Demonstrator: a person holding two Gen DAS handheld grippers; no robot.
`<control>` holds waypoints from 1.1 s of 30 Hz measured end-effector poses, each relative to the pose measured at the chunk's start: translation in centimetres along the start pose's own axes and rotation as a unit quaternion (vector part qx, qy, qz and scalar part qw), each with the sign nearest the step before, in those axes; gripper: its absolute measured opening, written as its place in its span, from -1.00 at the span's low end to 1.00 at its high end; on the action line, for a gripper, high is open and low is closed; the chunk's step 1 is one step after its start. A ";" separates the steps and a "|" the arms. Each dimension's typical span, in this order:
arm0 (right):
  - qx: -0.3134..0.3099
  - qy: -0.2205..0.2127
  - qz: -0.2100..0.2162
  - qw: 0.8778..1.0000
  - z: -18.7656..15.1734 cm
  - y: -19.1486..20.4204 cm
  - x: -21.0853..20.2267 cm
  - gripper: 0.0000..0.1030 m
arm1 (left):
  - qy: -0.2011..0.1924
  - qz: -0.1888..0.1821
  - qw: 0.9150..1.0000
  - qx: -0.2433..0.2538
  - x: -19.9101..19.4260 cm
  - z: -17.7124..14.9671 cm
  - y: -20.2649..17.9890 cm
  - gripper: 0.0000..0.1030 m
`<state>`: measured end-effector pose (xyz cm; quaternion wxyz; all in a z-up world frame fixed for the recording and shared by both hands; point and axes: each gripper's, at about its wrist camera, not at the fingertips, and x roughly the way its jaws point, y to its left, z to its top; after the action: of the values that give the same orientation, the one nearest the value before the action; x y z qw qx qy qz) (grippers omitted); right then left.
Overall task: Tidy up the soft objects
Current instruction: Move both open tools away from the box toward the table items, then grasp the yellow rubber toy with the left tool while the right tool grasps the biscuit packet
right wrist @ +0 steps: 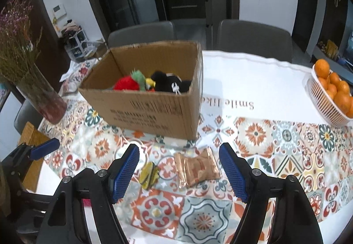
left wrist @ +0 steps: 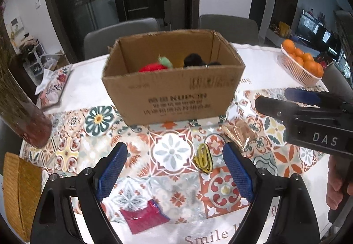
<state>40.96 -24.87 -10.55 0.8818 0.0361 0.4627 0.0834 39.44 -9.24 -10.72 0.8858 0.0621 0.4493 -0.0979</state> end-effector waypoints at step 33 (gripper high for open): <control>-0.023 0.147 -0.001 0.989 -3.4 -2.8 12.1 0.63 | 0.102 -0.011 0.994 -0.039 11.5 -3.6 -3.7 0.60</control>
<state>45.24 -25.49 -22.63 0.8048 0.0023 0.5855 0.0974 42.39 -13.51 -22.17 0.8360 0.0324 0.5413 -0.0838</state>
